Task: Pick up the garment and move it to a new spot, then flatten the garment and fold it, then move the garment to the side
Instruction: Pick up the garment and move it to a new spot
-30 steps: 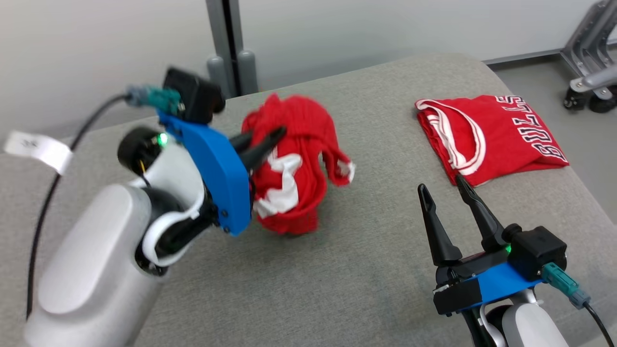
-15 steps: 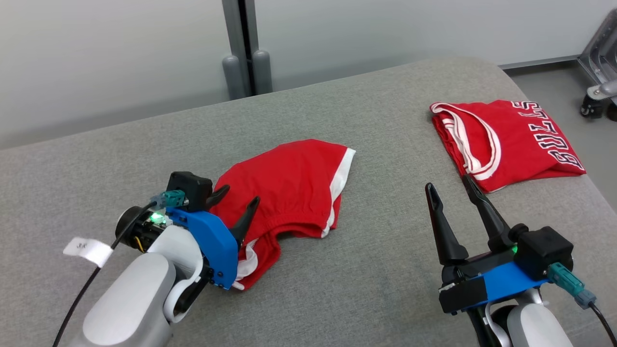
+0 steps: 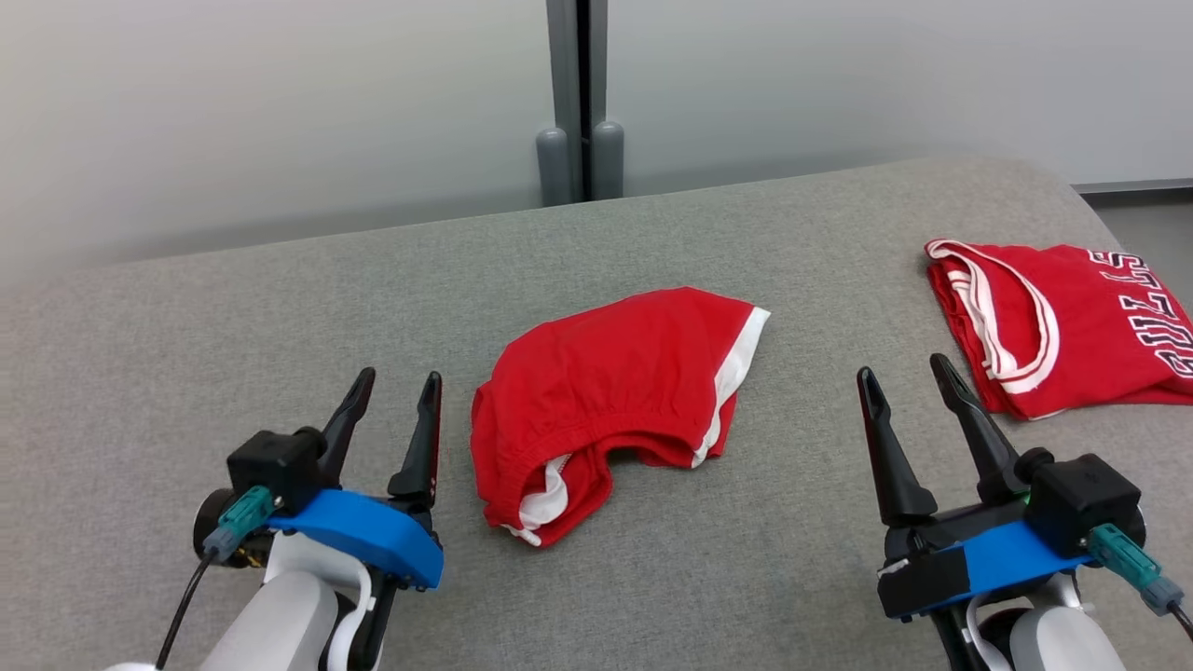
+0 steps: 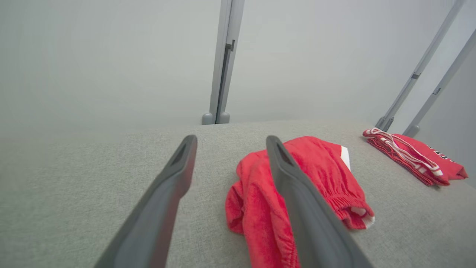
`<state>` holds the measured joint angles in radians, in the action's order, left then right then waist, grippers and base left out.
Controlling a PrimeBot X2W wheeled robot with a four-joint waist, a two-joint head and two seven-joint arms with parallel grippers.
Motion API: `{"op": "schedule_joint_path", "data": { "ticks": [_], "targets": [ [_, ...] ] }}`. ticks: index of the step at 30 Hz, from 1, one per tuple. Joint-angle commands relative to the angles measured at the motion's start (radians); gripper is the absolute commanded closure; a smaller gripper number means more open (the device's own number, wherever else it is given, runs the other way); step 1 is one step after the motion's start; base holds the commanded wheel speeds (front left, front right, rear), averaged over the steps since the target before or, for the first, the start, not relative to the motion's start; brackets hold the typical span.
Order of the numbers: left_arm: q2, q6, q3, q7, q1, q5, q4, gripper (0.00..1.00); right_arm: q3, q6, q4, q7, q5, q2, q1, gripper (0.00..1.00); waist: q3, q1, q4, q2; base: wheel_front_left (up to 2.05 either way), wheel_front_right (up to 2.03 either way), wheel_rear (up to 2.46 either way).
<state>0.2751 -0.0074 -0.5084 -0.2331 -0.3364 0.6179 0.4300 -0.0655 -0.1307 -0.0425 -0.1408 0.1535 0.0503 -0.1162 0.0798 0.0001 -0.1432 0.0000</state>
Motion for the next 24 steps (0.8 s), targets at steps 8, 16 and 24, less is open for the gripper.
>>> {"op": "schedule_joint_path", "data": {
  "ticks": [8, 16, 24],
  "targets": [
    [0.006, 0.043, 0.108, -0.032, 0.12, -0.038, -0.124, 0.0, 0.025, 0.0, 0.006, 0.005, 0.005, 0.0, 0.042, 0.0, -0.017, -0.0001, 0.039, 0.0, 0.0, 0.0, 0.0],
    [-0.022, 0.036, 0.271, -0.032, 0.267, -0.128, -0.246, 0.0, 0.044, 0.0, -0.008, 0.001, -0.004, 0.0, 0.068, 0.0, -0.039, -0.0001, 0.058, 0.0, 0.0, 0.0, 0.0],
    [-0.057, 0.018, 0.381, -0.033, 0.379, -0.186, -0.261, 0.0, 0.05, 0.0, -0.033, 0.01, -0.013, 0.0, 0.11, 0.0, -0.062, -0.0001, 0.07, 0.0, 0.0, 0.0, 0.0]
  ]
}}
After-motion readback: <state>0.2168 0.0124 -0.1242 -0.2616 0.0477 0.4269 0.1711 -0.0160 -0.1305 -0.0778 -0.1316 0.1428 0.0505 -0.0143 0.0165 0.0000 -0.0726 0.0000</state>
